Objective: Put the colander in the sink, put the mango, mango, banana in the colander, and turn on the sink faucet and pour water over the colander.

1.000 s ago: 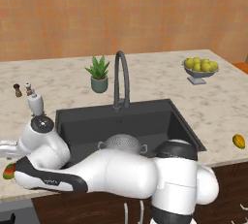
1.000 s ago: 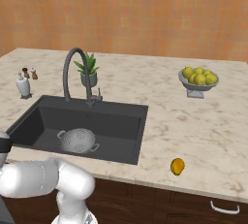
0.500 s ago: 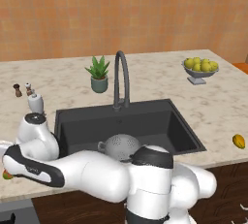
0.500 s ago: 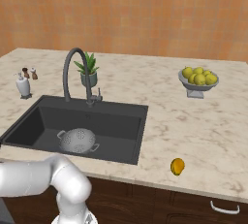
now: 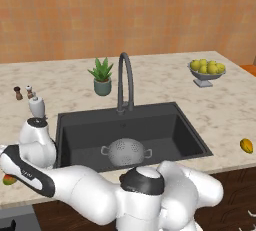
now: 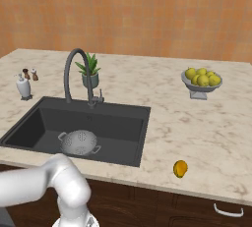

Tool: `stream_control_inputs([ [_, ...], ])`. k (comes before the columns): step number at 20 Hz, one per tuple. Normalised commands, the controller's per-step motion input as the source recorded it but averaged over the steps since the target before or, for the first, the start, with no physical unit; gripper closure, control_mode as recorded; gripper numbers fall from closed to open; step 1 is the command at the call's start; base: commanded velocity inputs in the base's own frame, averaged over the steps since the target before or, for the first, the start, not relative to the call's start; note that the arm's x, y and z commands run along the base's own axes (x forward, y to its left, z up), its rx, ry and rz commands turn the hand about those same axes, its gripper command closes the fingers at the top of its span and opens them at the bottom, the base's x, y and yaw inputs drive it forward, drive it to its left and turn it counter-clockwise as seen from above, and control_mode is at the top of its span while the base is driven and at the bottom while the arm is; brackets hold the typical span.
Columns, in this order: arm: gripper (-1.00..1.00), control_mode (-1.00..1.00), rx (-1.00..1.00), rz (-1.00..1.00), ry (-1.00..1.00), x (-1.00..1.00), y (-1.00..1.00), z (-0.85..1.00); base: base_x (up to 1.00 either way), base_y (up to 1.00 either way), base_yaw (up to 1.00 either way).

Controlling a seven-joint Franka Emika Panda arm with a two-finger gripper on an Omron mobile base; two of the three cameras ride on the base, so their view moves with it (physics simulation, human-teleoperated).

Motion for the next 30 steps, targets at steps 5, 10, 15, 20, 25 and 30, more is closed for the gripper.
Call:
stream_control_inputs([
  [5,-1.0,-1.0,0.0,0.0,0.0,0.13,0.3,-0.02,0.0,0.0,0.0],
  [10,-1.0,-1.0,0.0,0.0,0.0,0.2,0.25,-0.15,0.0,0.0,0.0],
  [15,-1.0,-1.0,-0.01,-0.02,0.0,0.04,0.04,-0.21,0.0,0.0,0.0],
  [20,-1.0,-1.0,-0.04,-0.02,0.0,0.0,0.0,-0.34,0.0,0.0,0.0],
  [25,-1.0,-1.0,-0.02,0.0,0.0,0.03,0.01,-0.38,0.0,0.0,0.0],
  [30,1.0,-1.0,0.0,0.0,0.0,0.11,0.11,-0.26,0.0,0.0,0.0],
])
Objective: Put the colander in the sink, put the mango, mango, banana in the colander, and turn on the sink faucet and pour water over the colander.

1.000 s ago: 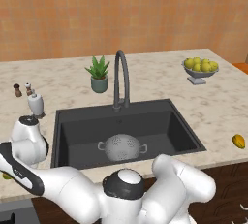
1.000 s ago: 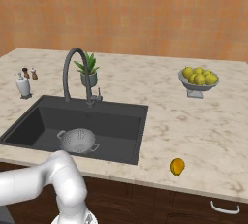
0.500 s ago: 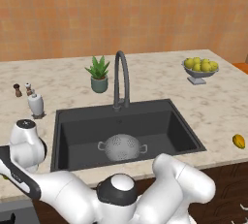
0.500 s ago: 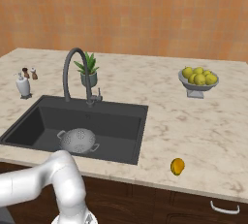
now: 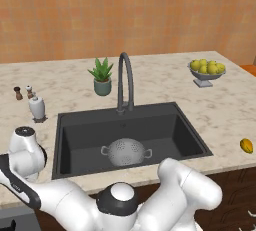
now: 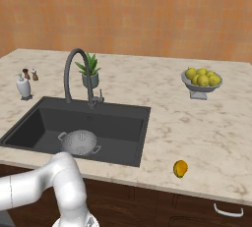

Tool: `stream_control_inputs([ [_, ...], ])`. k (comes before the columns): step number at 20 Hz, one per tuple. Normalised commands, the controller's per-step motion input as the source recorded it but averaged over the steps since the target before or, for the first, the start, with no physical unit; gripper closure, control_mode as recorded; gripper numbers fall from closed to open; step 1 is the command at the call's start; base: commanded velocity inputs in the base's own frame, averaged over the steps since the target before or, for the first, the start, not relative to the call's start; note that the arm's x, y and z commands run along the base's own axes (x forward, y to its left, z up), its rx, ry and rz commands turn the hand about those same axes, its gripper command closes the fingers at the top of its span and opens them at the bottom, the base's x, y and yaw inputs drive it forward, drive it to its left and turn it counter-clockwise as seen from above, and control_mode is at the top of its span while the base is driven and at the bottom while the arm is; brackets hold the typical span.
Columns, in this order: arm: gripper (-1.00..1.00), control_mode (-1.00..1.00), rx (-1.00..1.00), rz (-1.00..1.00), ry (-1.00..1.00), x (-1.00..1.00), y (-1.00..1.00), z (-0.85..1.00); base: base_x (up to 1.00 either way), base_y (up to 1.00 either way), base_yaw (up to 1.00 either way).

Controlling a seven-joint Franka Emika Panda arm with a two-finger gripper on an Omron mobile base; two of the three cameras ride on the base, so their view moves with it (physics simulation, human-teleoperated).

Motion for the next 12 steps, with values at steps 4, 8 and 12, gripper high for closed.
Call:
stream_control_inputs([
  [4,1.0,-1.0,-0.01,0.0,0.0,0.12,0.16,-0.24,0.0,0.0,0.0],
  [8,1.0,-1.0,-0.02,0.0,0.0,0.05,0.0,-0.3,0.0,0.0,0.0],
  [12,1.0,-1.0,-0.07,0.0,-0.1,-0.1,-0.35,0.2,0.0,0.0,0.0],
])
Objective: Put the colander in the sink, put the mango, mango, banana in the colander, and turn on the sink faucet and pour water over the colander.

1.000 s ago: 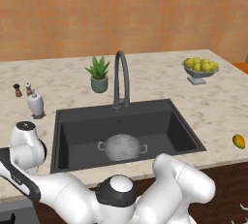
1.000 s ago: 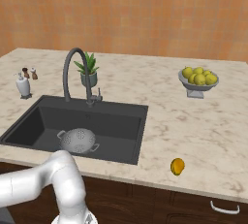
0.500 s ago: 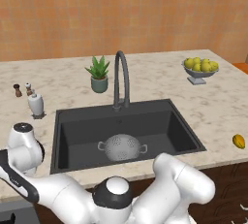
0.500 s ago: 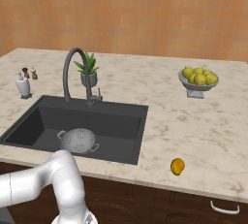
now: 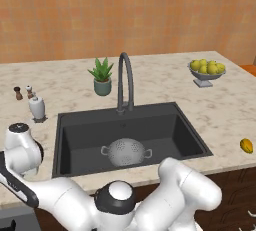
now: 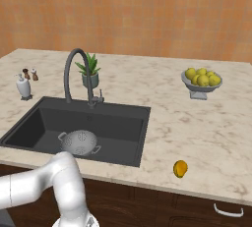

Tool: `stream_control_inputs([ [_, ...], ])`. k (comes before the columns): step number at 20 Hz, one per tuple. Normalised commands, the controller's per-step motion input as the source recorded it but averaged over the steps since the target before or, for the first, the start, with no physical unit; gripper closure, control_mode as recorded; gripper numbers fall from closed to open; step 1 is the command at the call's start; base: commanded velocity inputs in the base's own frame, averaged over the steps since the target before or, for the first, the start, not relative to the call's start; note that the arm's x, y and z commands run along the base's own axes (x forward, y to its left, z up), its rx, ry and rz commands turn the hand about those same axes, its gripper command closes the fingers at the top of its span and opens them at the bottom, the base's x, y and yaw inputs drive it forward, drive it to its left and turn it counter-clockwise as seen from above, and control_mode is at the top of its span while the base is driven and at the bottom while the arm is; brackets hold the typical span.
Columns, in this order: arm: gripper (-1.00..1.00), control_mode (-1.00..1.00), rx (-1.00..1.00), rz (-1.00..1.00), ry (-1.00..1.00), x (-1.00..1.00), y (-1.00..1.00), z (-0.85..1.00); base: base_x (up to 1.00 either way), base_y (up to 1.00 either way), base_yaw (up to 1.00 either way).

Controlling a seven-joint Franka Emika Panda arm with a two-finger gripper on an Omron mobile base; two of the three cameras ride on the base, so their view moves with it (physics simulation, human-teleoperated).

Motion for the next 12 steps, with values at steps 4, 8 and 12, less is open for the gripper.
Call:
stream_control_inputs([
  [4,1.0,-1.0,-0.17,-0.02,-0.33,-0.23,-0.99,0.73,0.0,0.0,0.0],
  [8,1.0,-1.0,-0.2,-0.05,-0.33,-0.24,-1.0,0.64,0.0,0.0,0.0],
  [12,1.0,-1.0,-0.2,-0.09,-0.21,-0.01,-1.0,0.42,0.0,0.0,0.0],
])
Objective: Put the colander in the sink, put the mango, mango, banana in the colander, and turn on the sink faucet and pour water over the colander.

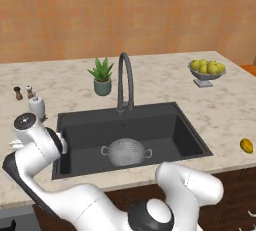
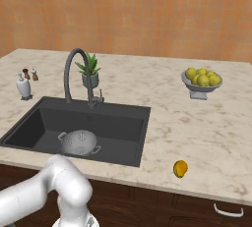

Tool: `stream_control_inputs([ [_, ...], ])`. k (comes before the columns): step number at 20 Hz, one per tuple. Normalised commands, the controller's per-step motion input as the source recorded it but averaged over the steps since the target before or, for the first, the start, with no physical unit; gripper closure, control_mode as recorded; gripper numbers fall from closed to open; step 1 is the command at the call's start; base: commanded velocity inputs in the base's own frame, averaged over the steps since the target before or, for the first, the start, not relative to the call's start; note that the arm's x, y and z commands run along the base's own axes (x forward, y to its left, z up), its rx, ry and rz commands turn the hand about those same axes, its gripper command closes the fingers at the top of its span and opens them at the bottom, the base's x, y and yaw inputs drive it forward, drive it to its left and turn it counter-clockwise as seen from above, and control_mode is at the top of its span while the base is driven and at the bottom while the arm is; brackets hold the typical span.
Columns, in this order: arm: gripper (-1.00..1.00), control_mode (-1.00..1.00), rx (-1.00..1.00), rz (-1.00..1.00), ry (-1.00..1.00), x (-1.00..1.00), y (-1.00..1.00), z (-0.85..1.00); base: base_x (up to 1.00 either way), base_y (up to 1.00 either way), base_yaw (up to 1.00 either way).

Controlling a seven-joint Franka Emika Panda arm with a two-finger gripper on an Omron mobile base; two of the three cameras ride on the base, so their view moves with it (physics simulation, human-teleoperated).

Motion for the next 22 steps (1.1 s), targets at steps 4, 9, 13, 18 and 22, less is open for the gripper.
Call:
stream_control_inputs([
  [4,1.0,-1.0,-0.13,-0.14,-0.08,0.0,-1.0,0.13,0.0,0.0,0.0],
  [9,1.0,-1.0,-0.04,-0.13,-0.07,0.06,-1.0,-0.14,0.0,0.0,0.0],
  [13,1.0,-1.0,0.0,-0.08,-0.09,0.33,-1.0,-0.3,0.0,0.0,0.0],
  [18,1.0,-1.0,0.0,-0.03,-0.04,0.53,-1.0,-0.35,0.0,0.0,0.0],
  [22,1.0,-1.0,0.01,0.0,0.0,0.66,-0.71,-0.26,0.0,0.0,0.0],
])
